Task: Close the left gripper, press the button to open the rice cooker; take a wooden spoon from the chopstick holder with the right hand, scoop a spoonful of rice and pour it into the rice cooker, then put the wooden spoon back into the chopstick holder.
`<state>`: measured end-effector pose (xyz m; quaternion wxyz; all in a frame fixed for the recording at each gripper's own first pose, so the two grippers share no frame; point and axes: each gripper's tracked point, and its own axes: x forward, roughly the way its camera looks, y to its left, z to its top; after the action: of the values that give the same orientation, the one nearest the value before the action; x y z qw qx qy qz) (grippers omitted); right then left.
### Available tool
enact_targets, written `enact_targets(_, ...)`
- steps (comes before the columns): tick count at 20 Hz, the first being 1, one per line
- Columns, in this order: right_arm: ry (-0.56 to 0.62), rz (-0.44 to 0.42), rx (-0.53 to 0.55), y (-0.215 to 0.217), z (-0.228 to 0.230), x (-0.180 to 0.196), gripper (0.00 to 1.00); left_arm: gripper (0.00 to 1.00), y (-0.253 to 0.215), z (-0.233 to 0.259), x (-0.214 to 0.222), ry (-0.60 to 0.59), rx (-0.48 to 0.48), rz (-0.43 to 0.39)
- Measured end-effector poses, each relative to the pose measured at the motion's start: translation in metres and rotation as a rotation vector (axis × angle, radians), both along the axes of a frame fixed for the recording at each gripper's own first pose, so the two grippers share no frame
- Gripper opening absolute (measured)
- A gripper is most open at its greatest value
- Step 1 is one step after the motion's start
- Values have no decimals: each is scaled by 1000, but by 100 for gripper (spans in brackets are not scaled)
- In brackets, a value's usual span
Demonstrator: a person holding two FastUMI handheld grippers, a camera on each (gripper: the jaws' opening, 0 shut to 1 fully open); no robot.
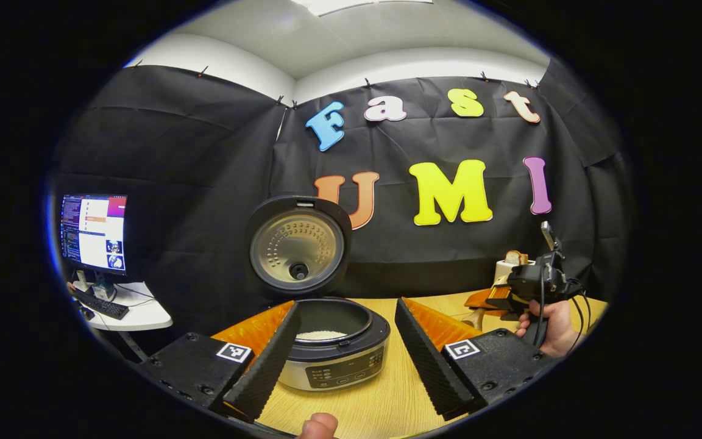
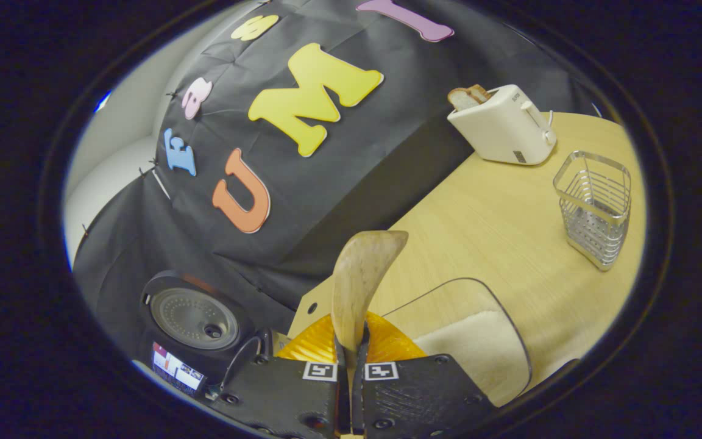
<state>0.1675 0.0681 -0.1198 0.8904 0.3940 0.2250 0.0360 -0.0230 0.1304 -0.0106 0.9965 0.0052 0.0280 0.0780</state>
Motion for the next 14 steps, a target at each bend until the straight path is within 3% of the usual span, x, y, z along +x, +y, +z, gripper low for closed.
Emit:
enact_targets(6, -34, -45, 51, -29, 22, 0, 2, 99, 2, 0, 0, 0, 4, 8)
enact_targets(14, -60, -23, 143, -18, 57, 0, 2, 99, 19, 6, -10, -10, 21, 44)
